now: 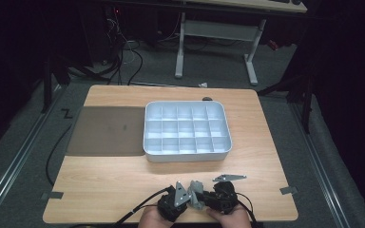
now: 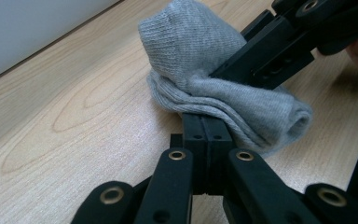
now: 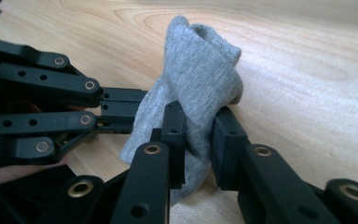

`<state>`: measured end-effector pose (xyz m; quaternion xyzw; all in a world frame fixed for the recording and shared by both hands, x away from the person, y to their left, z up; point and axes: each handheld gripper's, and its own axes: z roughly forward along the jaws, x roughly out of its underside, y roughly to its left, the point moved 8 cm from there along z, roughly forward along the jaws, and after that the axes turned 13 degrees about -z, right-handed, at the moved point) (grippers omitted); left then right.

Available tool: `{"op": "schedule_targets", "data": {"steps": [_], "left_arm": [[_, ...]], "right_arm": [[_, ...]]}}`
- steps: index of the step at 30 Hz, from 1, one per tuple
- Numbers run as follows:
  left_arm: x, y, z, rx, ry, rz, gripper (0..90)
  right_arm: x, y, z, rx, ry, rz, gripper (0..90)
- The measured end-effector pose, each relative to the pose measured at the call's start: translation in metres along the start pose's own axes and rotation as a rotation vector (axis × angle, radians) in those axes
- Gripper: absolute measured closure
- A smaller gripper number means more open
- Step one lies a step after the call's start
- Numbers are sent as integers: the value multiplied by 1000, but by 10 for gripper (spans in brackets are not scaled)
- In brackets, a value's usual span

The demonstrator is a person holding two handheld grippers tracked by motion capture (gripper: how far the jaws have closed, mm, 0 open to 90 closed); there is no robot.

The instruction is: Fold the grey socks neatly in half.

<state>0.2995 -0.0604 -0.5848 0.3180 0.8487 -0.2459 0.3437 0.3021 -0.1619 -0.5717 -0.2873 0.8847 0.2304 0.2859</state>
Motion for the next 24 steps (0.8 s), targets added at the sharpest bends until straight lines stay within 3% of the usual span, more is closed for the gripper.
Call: {"op": "schedule_targets", "data": {"steps": [1, 3, 7, 16, 19, 21, 24], "left_arm": [[0, 2, -1, 0, 4, -9, 835], [-1, 9, -8, 4, -8, -34, 821], [-3, 21, -23, -10, -47, -41, 771], [5, 70, -54, -75, -77, -73, 708], [9, 90, -64, -110, -114, -119, 649], [11, 100, -70, -119, -135, -150, 624], [14, 110, -76, -132, -150, -172, 618]], "right_arm": [[-2, -1, 0, 8, 7, -21, 795], [-2, -1, -1, 13, 11, -31, 795], [-5, -4, -1, 36, 23, -40, 793], [-8, -14, -6, 96, 55, -82, 791], [-10, -22, -10, 140, 75, -108, 790], [-13, -31, -15, 199, 115, -150, 789], [-15, -35, -17, 234, 143, -185, 789]]}}
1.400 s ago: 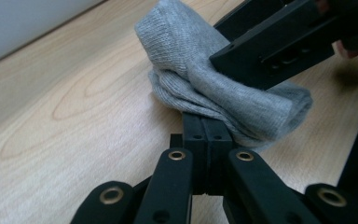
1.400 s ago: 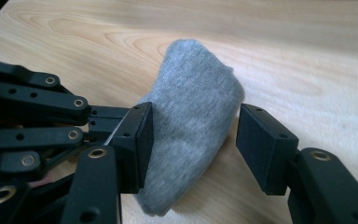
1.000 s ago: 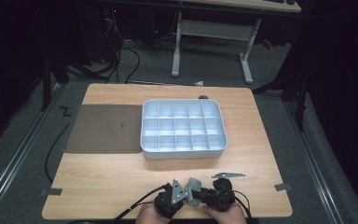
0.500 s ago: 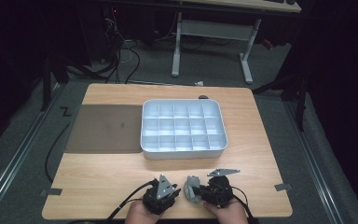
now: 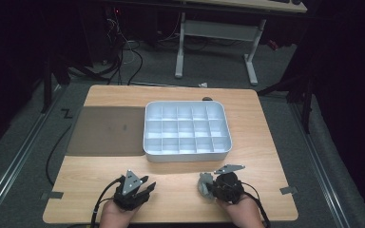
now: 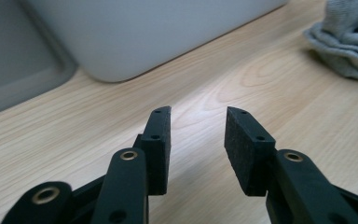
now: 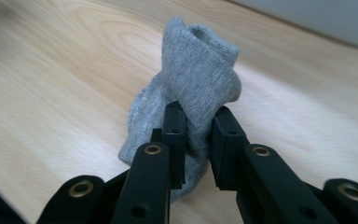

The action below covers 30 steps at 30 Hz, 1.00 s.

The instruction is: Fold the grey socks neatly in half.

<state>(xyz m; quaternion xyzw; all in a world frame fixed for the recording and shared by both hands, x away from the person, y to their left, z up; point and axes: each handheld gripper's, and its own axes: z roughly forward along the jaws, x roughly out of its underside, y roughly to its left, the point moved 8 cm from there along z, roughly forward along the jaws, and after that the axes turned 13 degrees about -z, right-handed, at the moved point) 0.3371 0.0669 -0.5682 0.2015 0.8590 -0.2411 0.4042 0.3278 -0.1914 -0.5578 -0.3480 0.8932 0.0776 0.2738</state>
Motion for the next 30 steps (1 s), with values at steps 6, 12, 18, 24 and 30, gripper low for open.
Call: {"op": "schedule_targets", "data": {"steps": [6, 12, 18, 24, 30], "left_arm": [[-1, 7, -2, 11, -6, -14, 615], [1, 6, 0, 17, 1, 1, 611], [0, 8, -2, 26, -2, -4, 610], [0, 11, -2, 24, -2, -16, 609], [0, 9, -1, 30, 1, -15, 608]], "right_arm": [[-2, -14, -4, 81, 106, -105, 782], [-11, -9, -2, 123, 226, -249, 748], [-20, -3, 3, 95, 262, -222, 618], [-23, 1, 10, 43, 277, -186, 626], [-26, 4, 15, -41, 287, -160, 769]]}}
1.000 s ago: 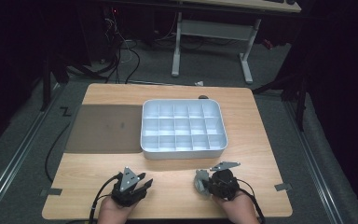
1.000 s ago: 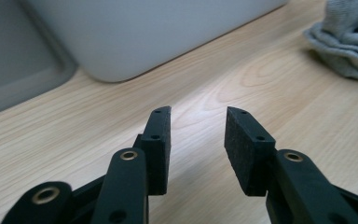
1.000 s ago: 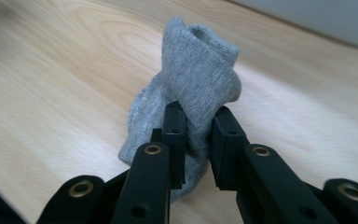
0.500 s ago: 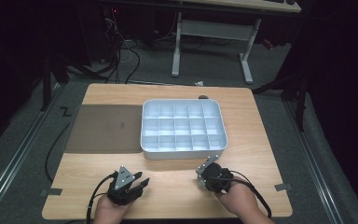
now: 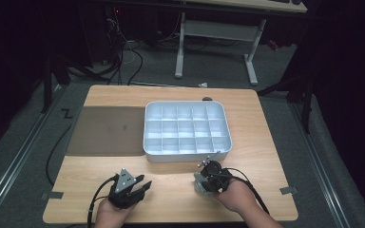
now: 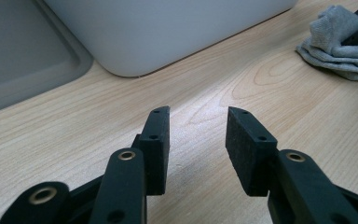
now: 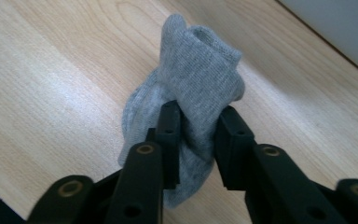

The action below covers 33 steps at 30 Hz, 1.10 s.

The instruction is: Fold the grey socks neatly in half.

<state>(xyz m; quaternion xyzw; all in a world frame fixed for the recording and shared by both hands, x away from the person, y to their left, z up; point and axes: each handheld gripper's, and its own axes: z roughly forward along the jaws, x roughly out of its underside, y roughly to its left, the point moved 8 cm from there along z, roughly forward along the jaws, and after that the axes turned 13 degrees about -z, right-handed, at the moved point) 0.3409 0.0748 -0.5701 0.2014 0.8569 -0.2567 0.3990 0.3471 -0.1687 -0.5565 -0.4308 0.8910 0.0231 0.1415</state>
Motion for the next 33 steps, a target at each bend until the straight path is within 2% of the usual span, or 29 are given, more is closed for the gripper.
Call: {"op": "schedule_targets", "data": {"steps": [2, 4, 6, 11, 21, 25, 33], "left_arm": [[0, 0, 1, -1, -1, 0, 608], [0, 1, 1, -2, 1, 0, 608], [1, 1, 1, -2, 1, -4, 608], [1, 2, 1, -2, 2, -4, 609], [1, 2, 1, 4, 3, -13, 610], [1, 2, 0, 5, 3, -15, 611], [0, 4, -1, 3, -1, -16, 609]], "right_arm": [[0, 1, 0, -3, -1, -5, 783], [-1, 0, 0, 3, -9, -30, 805], [-1, 0, -1, 2, -14, -18, 811], [-3, -6, -18, 19, -34, -22, 813], [0, -28, -51, 60, -46, -4, 812], [-4, -43, -68, 85, -49, 3, 811], [-10, -58, -86, 118, -24, 6, 810]]}}
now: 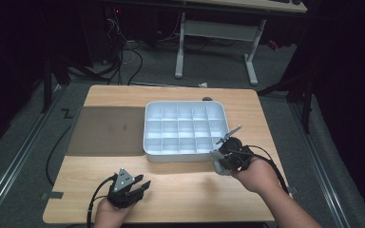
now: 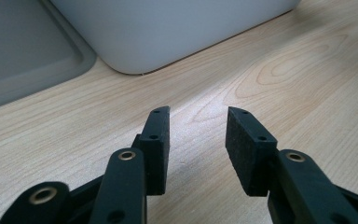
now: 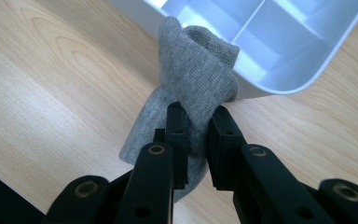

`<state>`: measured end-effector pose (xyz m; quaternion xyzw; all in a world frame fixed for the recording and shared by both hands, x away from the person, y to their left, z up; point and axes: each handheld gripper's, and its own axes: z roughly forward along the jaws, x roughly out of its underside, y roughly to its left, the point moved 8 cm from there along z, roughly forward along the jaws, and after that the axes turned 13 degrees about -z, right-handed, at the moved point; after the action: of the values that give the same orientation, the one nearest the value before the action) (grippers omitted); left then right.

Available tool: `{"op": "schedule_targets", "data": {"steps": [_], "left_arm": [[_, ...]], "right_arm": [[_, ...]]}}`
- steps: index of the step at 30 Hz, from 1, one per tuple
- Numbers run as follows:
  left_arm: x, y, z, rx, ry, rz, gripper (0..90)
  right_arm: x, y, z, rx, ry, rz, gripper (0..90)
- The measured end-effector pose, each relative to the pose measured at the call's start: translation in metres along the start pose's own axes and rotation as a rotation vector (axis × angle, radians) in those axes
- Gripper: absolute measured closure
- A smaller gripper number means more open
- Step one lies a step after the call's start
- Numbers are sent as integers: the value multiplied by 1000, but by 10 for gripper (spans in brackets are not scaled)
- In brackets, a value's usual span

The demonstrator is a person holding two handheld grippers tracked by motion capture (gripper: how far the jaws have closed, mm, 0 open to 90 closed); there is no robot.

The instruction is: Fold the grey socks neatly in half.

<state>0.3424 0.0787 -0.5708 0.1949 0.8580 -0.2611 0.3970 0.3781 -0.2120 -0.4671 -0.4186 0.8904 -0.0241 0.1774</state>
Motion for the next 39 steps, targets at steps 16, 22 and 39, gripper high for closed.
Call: {"op": "schedule_targets", "data": {"steps": [16, 22, 39], "left_arm": [[1, -1, 0, 10, 3, -9, 607], [1, -1, 0, 16, 1, -12, 606], [2, 0, -1, 24, 5, -15, 603]], "right_arm": [[-26, -45, -11, 16, 46, 46, 809], [-37, -55, -1, 10, 66, 42, 809], [-45, -81, 24, 6, 127, 88, 808]]}}
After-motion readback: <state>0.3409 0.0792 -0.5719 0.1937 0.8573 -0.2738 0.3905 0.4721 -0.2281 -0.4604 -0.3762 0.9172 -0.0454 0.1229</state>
